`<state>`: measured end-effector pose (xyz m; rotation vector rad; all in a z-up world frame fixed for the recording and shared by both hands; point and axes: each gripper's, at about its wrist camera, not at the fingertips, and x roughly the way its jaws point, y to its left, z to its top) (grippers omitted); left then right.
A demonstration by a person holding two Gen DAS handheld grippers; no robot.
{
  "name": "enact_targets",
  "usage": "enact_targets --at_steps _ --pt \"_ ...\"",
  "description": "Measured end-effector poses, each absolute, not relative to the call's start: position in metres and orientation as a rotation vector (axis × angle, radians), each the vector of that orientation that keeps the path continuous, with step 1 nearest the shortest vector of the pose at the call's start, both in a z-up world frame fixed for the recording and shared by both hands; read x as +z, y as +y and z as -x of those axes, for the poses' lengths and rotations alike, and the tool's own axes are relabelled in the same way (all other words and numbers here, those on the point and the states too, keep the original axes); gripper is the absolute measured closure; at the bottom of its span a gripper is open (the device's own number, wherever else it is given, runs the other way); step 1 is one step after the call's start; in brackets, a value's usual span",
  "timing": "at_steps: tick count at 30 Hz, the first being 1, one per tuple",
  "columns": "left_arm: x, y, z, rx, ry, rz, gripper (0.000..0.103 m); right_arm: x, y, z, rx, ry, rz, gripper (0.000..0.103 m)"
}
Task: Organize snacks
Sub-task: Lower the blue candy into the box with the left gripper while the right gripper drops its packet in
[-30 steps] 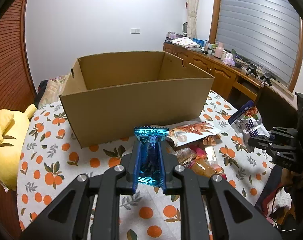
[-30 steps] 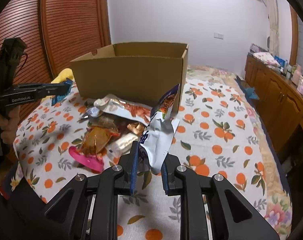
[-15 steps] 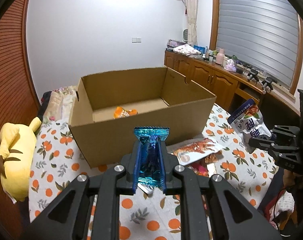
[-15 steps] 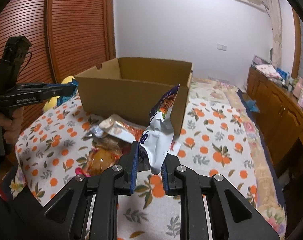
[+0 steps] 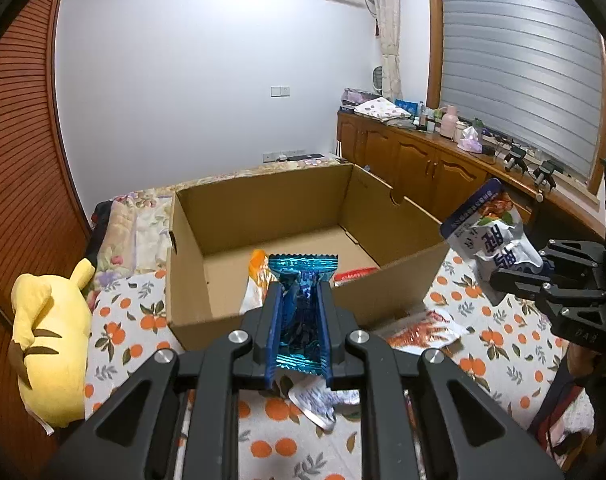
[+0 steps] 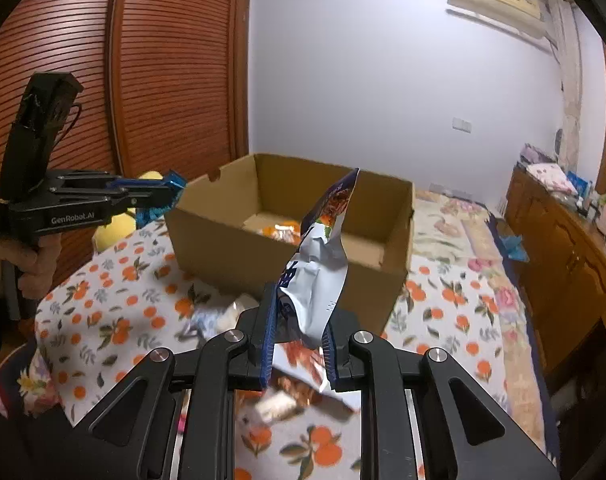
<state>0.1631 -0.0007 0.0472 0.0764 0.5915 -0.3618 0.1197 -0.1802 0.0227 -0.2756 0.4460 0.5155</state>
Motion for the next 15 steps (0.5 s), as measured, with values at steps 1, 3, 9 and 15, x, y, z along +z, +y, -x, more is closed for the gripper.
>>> enact_targets --at_steps 1,3,9,15 --pt "0.048 0.0 -0.167 -0.359 0.591 -0.076 0.089 0.025 -0.178 -0.124 0.521 0.446 0.275 0.085" --pt "0.05 0.0 -0.174 -0.353 0.59 -0.078 0.089 0.03 -0.172 -0.133 0.53 0.445 0.272 0.085" --pt "0.047 0.003 -0.2 -0.349 0.6 -0.075 0.089 0.038 -0.158 -0.161 0.546 0.449 0.291 0.085" --pt "0.04 0.0 -0.229 -0.35 0.623 -0.081 0.089 0.038 -0.148 -0.193 0.57 0.46 0.291 0.085"
